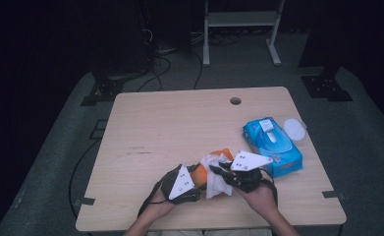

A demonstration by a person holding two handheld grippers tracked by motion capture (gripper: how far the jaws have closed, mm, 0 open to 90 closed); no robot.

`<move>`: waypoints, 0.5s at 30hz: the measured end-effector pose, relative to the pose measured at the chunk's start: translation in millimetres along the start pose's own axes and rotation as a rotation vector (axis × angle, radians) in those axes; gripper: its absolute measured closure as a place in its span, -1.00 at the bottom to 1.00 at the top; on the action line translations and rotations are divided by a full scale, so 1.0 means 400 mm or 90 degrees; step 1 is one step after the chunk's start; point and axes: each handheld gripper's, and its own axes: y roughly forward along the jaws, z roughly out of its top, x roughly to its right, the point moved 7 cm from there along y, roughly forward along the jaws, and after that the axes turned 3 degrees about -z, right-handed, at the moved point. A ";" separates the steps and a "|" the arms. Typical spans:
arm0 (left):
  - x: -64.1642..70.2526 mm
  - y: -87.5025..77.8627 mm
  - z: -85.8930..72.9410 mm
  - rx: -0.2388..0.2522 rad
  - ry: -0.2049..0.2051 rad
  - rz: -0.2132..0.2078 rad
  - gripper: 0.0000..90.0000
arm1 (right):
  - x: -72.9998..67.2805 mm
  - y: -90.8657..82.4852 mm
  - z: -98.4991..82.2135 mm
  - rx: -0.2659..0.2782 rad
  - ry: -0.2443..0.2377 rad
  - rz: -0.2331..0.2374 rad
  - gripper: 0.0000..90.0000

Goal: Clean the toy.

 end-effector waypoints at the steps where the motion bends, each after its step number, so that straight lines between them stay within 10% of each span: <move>1: 0.001 0.001 0.000 0.003 -0.005 -0.003 -0.16 | 0.022 -0.005 -0.009 -0.004 0.016 -0.011 0.85; 7: -0.021 0.004 0.001 0.018 -0.150 -0.037 -0.61 | 0.033 -0.005 -0.023 -0.015 0.038 -0.014 0.85; 15: 0.001 -0.002 0.001 -0.003 -0.054 -0.022 -0.12 | -0.057 0.024 0.003 -0.023 -0.025 0.011 0.85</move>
